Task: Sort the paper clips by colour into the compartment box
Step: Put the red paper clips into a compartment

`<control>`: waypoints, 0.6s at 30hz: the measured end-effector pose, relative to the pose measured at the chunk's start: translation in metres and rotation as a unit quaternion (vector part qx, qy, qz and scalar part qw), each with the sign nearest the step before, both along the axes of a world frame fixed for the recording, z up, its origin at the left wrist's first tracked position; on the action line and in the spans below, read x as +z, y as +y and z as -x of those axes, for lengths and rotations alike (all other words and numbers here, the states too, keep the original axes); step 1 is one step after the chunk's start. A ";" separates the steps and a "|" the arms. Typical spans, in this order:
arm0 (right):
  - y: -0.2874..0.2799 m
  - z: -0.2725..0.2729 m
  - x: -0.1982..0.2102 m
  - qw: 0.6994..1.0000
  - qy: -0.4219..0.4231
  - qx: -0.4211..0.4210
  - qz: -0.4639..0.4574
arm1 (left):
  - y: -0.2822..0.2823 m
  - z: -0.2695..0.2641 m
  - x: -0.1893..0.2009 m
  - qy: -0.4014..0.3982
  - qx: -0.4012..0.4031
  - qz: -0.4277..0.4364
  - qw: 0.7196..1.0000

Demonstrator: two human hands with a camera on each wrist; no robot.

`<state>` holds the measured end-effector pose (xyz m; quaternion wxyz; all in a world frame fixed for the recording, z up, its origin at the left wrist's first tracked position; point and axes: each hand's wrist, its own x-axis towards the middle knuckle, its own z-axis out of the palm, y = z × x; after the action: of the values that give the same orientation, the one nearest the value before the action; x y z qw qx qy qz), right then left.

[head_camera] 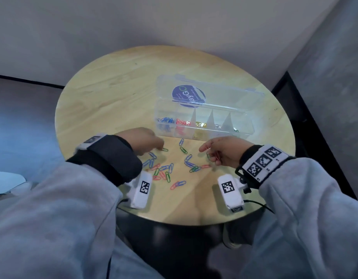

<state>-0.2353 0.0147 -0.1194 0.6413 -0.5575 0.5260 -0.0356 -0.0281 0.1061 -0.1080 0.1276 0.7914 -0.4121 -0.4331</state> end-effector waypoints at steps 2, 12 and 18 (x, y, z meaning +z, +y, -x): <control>-0.003 0.006 -0.001 0.999 0.011 -0.040 -0.012 | 0.001 -0.001 -0.006 -0.134 -0.075 -0.004 0.988; -0.007 0.008 0.000 0.965 0.160 0.155 0.137 | 0.004 0.010 -0.022 -0.150 -0.127 -0.007 0.981; 0.005 -0.002 -0.005 0.872 0.302 0.280 0.264 | 0.003 0.009 -0.027 -0.136 -0.139 -0.012 0.981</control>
<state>-0.2336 0.0192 -0.1249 0.2632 -0.8137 0.4870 0.1773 -0.0374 0.1089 -0.1352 -0.0004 0.7795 -0.5261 -0.3398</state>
